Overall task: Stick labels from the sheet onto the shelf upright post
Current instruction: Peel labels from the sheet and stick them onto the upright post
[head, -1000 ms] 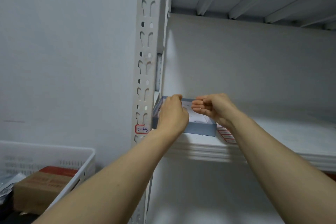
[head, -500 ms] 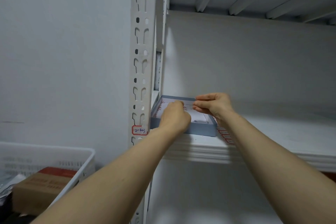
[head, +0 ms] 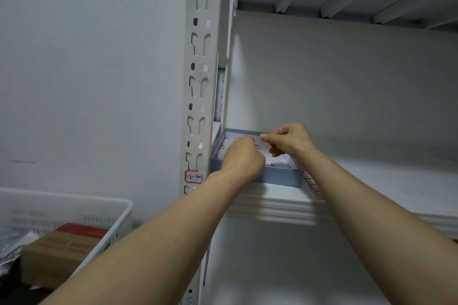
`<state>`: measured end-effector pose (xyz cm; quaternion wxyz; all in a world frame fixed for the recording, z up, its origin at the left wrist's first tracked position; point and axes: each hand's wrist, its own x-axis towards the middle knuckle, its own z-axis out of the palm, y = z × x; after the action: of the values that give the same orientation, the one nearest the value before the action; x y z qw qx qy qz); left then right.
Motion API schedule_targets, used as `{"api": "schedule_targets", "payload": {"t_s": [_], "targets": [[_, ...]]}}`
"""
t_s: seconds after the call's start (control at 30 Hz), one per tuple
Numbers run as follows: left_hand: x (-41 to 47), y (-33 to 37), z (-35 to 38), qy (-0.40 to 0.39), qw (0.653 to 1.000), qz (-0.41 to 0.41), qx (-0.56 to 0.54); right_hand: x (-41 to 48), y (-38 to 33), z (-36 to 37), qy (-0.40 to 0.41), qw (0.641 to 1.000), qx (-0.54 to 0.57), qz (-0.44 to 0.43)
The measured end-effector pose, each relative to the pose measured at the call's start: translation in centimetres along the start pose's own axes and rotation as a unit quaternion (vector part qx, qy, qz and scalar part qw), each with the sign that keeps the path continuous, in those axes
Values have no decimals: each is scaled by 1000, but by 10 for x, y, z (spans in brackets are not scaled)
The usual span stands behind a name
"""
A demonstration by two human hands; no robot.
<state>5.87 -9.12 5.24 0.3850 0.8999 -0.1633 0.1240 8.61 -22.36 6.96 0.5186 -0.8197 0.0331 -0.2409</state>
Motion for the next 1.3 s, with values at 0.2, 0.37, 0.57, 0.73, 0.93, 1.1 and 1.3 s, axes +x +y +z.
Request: {"api": "schedule_targets", "payload": {"t_s": [0.2, 0.37, 0.57, 0.73, 0.93, 1.1, 1.3], "targets": [[1, -2, -3, 5, 1000, -1, 4, -3, -3, -3, -84, 986, 135, 52], [1, -4, -3, 13, 1000, 1, 5, -3, -7, -5, -96, 959, 233, 129], [-1, -4, -4, 5, 1000, 4, -7, 1, -6, -3, -127, 950, 245, 147], [0, -5, -5, 5, 1000, 16, -17, 2, -1, -5, -135, 966, 188, 118], [-4, -3, -5, 15, 999, 40, -25, -1, 1, 1, -59, 997, -43, 30], [-15, -4, -12, 93, 988, 93, -80, -6, 2, 2, -78, 989, -120, -26], [-34, -11, -20, 216, 938, 225, -148, -23, -8, 2, 4, 965, -259, -44]]}}
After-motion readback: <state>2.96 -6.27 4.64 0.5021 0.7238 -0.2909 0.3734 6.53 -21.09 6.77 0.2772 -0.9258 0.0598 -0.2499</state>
